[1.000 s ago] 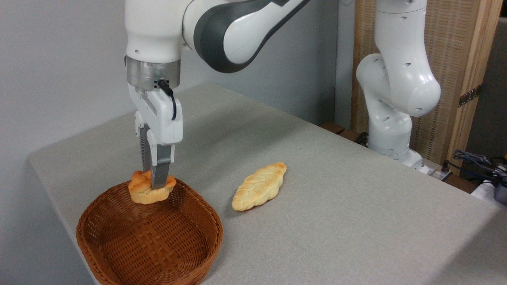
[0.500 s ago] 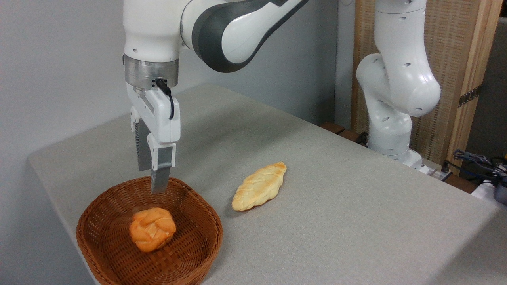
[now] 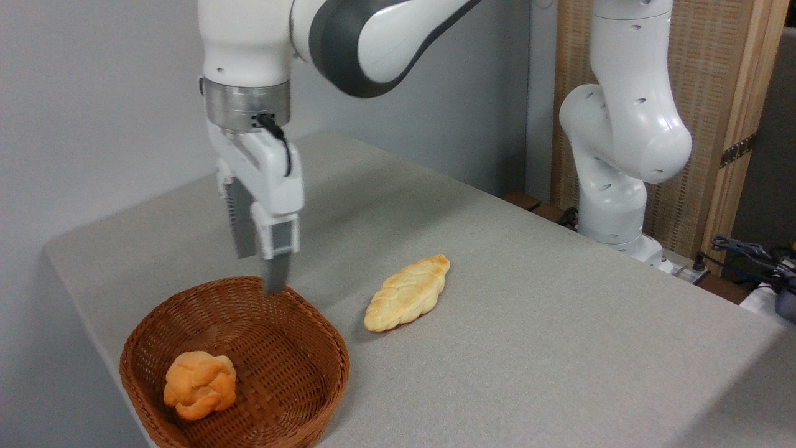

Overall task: Put bread into the basket
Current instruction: 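Raise the open gripper away from the basket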

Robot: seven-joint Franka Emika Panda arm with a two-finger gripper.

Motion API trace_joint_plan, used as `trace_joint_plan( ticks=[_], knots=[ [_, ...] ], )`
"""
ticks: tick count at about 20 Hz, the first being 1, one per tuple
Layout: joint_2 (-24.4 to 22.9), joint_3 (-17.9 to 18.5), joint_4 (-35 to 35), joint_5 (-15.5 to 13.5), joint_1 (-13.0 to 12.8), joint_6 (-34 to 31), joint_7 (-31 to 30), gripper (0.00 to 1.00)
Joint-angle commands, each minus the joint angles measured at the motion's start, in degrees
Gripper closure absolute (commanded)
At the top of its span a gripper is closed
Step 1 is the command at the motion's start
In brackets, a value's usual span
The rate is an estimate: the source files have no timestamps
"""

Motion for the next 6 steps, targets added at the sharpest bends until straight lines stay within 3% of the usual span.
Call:
trace_joint_plan(
  ticks=[1,6],
  knots=[
    [-3.0,3.3,0.0,0.4,-0.4,-8.0,0.0,0.0],
    [-4.4,4.8,0.0,0.7,-0.4,-11.8,-0.5,0.0]
  ],
)
